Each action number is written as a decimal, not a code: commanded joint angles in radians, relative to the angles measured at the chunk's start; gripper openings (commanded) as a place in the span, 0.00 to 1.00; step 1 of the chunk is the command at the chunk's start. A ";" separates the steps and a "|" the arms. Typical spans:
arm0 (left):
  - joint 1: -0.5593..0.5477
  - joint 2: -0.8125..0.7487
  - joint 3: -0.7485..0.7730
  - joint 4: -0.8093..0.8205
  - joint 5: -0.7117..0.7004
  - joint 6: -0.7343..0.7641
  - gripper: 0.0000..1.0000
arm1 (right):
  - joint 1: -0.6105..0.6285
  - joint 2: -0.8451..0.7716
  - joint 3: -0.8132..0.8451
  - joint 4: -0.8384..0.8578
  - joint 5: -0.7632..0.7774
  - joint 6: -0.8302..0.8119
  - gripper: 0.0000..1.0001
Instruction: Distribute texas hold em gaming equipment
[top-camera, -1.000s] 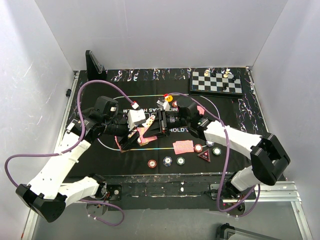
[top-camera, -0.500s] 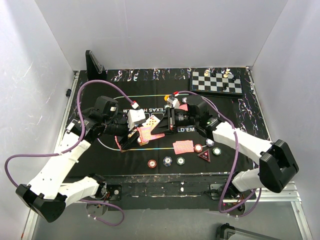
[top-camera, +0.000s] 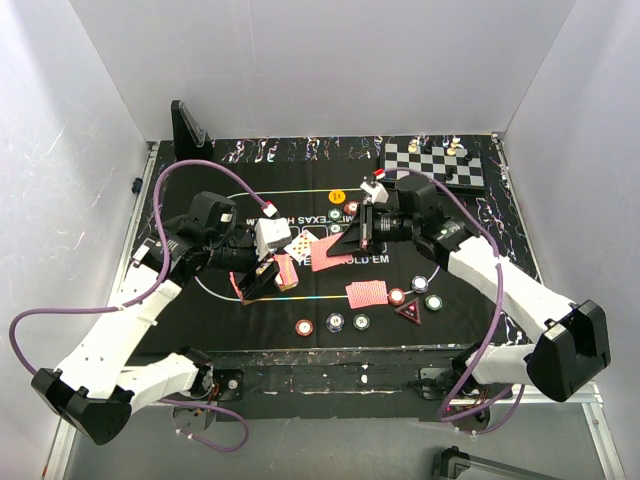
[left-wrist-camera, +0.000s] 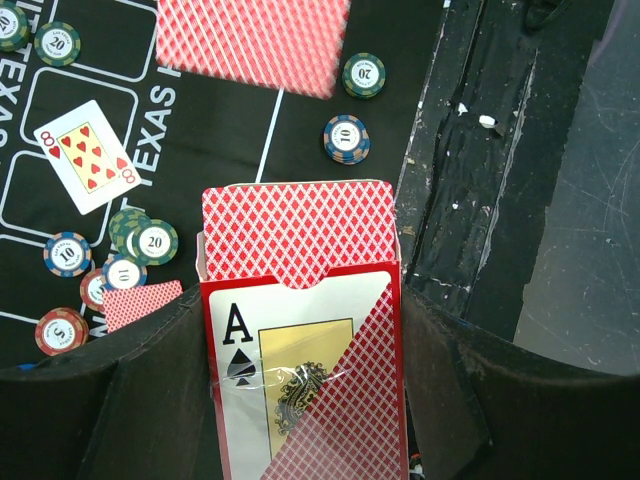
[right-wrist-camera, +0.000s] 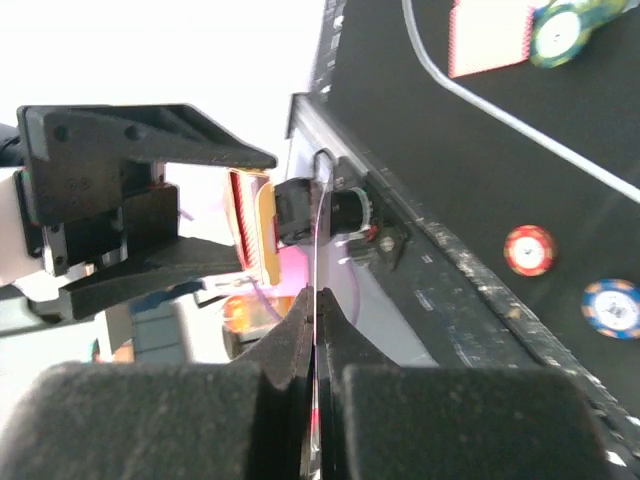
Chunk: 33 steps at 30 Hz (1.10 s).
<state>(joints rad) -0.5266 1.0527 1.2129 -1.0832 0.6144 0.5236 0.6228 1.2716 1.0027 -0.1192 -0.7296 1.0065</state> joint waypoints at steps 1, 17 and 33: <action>0.000 -0.030 0.011 0.023 0.024 -0.016 0.20 | -0.029 0.032 0.201 -0.310 0.128 -0.262 0.01; 0.000 -0.065 0.056 -0.053 0.031 -0.002 0.20 | 0.164 0.742 0.988 -0.922 1.178 -0.629 0.01; 0.000 -0.088 0.065 -0.080 0.028 -0.016 0.20 | 0.367 1.167 1.255 -0.941 1.635 -0.801 0.01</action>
<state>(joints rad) -0.5266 0.9813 1.2282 -1.1675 0.6147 0.5152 0.9852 2.4088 2.1910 -1.0748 0.7906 0.2607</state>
